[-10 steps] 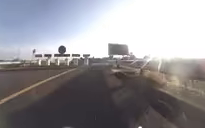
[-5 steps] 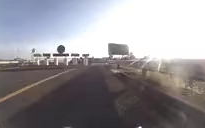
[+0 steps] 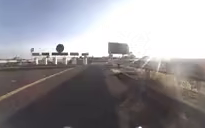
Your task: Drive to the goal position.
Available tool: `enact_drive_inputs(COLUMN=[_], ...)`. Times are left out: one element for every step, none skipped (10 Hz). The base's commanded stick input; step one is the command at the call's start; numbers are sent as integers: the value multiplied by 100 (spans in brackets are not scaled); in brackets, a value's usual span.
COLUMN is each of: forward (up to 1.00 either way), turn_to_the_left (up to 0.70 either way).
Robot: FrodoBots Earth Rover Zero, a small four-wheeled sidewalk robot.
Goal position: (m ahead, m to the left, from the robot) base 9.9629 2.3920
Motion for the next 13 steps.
enact_drive_inputs(forward=[50,50,50,50,50,50,50,50,50,50,50,50,50], turn_to_the_left=[0,0,0,0,0,0,0,0,0,0,3,23,42])
